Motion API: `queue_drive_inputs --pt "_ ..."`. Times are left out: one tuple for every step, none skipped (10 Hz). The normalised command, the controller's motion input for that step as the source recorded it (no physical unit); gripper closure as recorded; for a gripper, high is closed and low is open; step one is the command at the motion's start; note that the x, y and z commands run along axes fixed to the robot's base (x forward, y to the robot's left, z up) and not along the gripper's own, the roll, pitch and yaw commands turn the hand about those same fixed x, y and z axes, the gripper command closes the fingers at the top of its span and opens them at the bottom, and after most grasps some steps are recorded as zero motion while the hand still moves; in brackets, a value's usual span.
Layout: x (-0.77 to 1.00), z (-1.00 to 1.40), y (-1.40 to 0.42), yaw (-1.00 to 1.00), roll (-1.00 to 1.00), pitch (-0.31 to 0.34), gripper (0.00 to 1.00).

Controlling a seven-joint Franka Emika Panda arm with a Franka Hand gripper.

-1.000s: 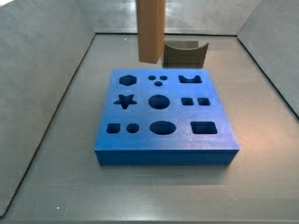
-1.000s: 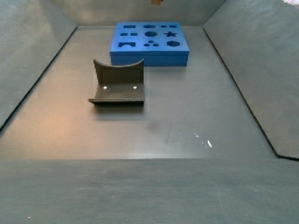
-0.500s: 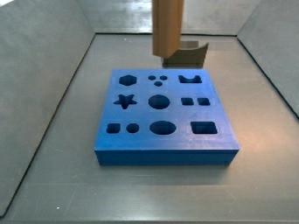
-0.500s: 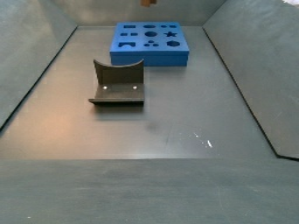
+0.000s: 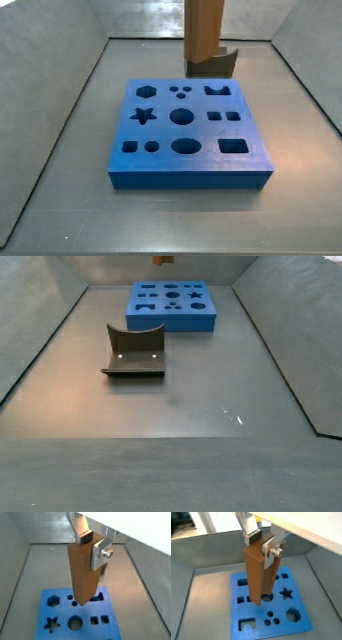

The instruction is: Insert the arch object.

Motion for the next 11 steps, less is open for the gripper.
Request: queue_drive_inputs --pt "0.06 -0.03 0.01 -1.00 0.09 -0.050 1.00" --pt "0.03 -0.03 0.00 -1.00 0.09 -0.051 1.00" --pt "0.01 -0.03 0.00 -1.00 0.09 -0.051 1.00" --pt "0.00 -0.03 0.00 -1.00 0.09 -0.050 1.00" --pt "0.00 -0.07 0.00 -1.00 0.11 -0.031 1.00" --pt "0.20 -0.22 0.01 -0.90 0.20 -0.031 1.00" --pt "0.36 -0.23 0.05 -0.78 0.24 -0.010 1.00" --pt "0.37 -0.23 0.07 -0.77 0.23 -0.004 1.00" --pt "0.37 -0.20 0.07 -0.79 0.21 -0.009 1.00" --pt "0.32 -0.19 0.09 -0.84 0.13 -0.007 1.00" --pt "0.31 -0.27 0.17 -0.86 0.01 0.000 1.00"
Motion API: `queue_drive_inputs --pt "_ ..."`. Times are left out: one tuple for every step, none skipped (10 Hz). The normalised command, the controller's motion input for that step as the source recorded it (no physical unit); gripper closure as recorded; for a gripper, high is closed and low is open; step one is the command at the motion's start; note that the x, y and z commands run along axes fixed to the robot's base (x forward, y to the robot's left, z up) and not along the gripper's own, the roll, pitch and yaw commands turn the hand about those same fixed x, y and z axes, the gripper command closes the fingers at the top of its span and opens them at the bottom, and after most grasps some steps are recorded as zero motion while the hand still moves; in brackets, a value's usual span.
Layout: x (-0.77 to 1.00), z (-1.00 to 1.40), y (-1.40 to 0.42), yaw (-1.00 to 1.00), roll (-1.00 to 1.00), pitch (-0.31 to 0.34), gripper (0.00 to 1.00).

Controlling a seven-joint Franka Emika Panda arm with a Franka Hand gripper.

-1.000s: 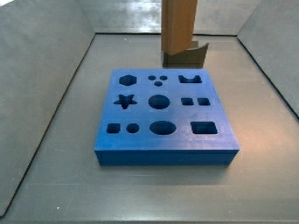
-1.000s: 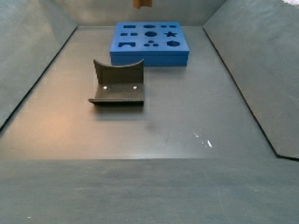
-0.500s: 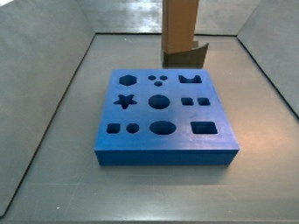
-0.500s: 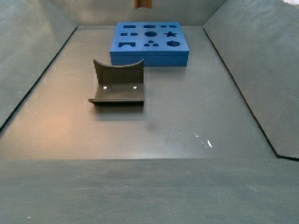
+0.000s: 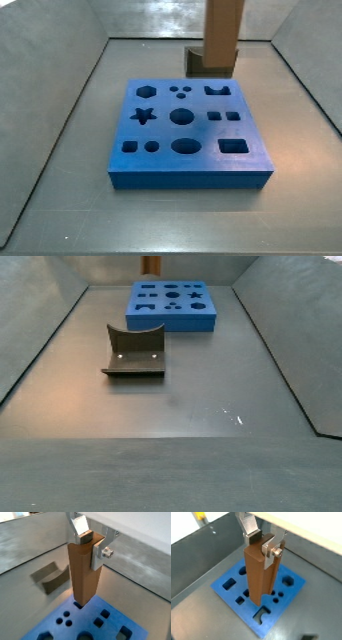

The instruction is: Insert the arch object.

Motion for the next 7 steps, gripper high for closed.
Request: queue_drive_inputs --pt "0.33 -0.38 0.25 -0.76 0.00 0.000 1.00" --pt "0.10 -0.39 0.48 -0.05 -0.23 0.033 1.00" --pt "0.03 -0.40 0.32 0.00 -0.16 0.000 1.00" --pt "0.01 -0.28 0.20 0.00 -0.12 0.004 1.00" --pt "-0.01 -0.24 0.10 0.07 -0.06 0.000 1.00" --pt "0.02 -0.25 0.00 0.01 -0.04 0.179 1.00" --pt "0.07 -0.27 0.00 0.00 -0.10 0.256 1.00"
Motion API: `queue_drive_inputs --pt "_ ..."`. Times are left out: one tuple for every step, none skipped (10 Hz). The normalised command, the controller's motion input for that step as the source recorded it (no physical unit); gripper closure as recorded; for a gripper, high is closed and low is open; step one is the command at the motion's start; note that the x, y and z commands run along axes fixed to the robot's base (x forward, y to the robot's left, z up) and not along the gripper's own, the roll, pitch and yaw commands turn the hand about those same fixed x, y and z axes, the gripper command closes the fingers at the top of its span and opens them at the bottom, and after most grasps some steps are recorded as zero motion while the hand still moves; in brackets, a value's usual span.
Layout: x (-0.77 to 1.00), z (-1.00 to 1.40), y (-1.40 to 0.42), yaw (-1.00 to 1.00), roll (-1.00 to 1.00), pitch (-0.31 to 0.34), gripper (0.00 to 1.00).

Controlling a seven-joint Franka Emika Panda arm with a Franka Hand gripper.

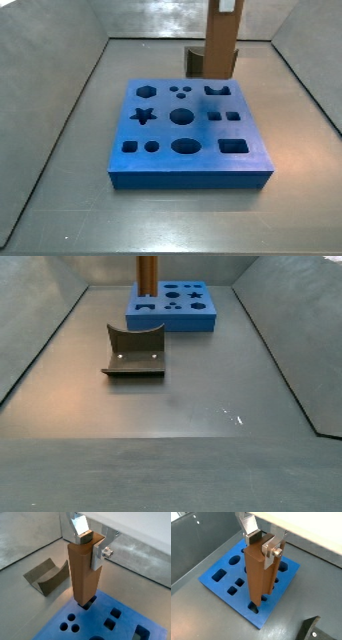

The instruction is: Insert the arch object.

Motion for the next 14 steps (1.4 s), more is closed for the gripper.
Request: queue_drive_inputs --pt "0.06 -0.27 0.00 0.00 -0.04 0.237 1.00" --pt "0.11 -0.16 0.00 0.00 0.01 0.133 1.00" --pt "0.33 -0.19 0.00 0.05 0.02 0.184 1.00" --pt "0.44 -0.15 0.00 0.09 0.00 0.221 1.00" --pt "0.39 -0.09 0.00 0.07 0.00 0.154 1.00" --pt "0.40 -0.11 0.00 0.09 0.00 0.141 1.00" --pt "0.35 -0.10 0.00 0.10 0.00 0.127 1.00" --pt "0.22 -0.13 0.00 0.19 0.00 0.123 1.00" --pt "0.03 -0.20 0.00 0.32 0.02 0.117 1.00" --pt "0.00 -0.27 0.00 0.37 0.01 0.109 1.00" --pt "0.00 -0.27 0.00 0.41 0.00 0.093 1.00" --pt "0.00 -0.22 0.00 0.41 0.00 0.089 1.00" --pt "0.00 -0.20 0.05 0.19 0.00 0.126 1.00" --pt "0.00 -0.20 0.05 0.13 0.00 0.150 1.00"
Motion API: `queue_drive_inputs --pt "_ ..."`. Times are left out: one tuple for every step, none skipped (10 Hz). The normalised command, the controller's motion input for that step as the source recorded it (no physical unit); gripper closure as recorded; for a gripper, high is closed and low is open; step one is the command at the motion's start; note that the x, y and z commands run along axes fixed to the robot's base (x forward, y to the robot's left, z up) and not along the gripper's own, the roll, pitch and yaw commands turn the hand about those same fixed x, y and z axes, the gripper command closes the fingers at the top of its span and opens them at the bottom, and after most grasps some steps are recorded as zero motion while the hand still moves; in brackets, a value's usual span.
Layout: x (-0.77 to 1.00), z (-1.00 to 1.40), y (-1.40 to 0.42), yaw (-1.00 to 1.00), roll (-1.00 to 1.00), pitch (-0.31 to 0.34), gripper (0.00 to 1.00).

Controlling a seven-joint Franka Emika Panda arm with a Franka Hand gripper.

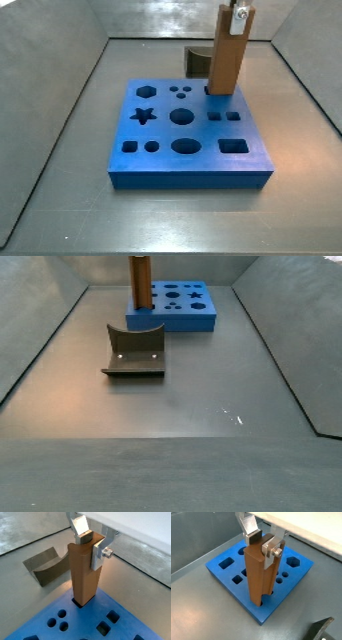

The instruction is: Insert the arch object.

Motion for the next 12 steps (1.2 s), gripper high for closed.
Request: queue_drive_inputs --pt "0.00 -0.18 0.07 0.07 -0.04 0.171 1.00" --pt "0.00 -0.15 0.10 0.02 -0.09 0.180 1.00" --pt "0.00 -0.11 0.15 0.00 -0.11 0.194 1.00" --pt "0.00 -0.10 0.13 0.00 -0.19 0.177 1.00" --pt "0.00 -0.09 0.07 0.00 -0.22 0.157 1.00" --pt "0.00 -0.08 0.00 0.00 -0.26 0.129 1.00" --pt "0.01 -0.11 0.00 -0.08 -0.27 0.059 1.00" --pt "0.00 -0.08 -0.05 -0.19 -0.23 0.019 1.00" --pt "0.00 -0.09 -0.05 -0.23 -0.17 0.041 1.00" --pt "0.00 -0.24 0.00 -0.19 -0.02 0.096 1.00" --pt "0.01 -0.25 0.00 -0.17 0.00 0.124 1.00" --pt "0.00 -0.25 0.00 -0.19 0.04 0.133 1.00"
